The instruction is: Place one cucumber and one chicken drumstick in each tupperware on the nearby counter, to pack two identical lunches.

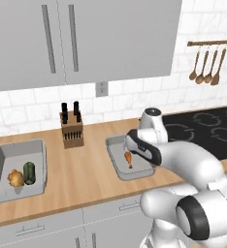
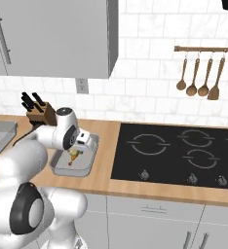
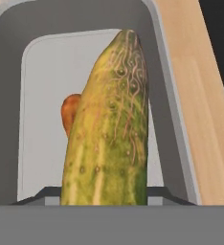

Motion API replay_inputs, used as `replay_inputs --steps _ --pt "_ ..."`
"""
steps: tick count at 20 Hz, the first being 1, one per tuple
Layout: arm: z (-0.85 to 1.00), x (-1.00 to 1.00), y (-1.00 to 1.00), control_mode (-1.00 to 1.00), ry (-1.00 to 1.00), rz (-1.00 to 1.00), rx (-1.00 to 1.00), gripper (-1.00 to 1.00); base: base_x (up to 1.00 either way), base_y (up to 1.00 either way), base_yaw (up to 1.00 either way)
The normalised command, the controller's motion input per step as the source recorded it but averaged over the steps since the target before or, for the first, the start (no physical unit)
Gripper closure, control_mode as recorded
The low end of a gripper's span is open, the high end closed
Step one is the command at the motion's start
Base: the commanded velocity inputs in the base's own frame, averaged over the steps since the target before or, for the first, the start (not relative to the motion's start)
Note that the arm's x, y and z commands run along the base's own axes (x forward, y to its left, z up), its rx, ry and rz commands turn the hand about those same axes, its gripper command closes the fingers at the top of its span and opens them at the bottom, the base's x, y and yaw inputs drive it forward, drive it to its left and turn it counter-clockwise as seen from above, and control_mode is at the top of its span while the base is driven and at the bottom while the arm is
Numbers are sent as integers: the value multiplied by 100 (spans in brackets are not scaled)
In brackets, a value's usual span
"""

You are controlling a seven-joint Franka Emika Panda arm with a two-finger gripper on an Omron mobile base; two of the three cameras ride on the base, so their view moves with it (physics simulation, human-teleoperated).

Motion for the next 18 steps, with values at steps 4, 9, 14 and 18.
replay_inputs --steps 4,9,14,18 --pt "-30 16 0 -100 -4 0 0 -100 0 0 0" --pt "-8 15 0 -100 -2 0 0 -100 0 0 0" --pt "5 0 0 -100 0 0 -1 -100 0 0 0" --pt "34 -28 6 -100 0 8 -6 -100 0 0 0"
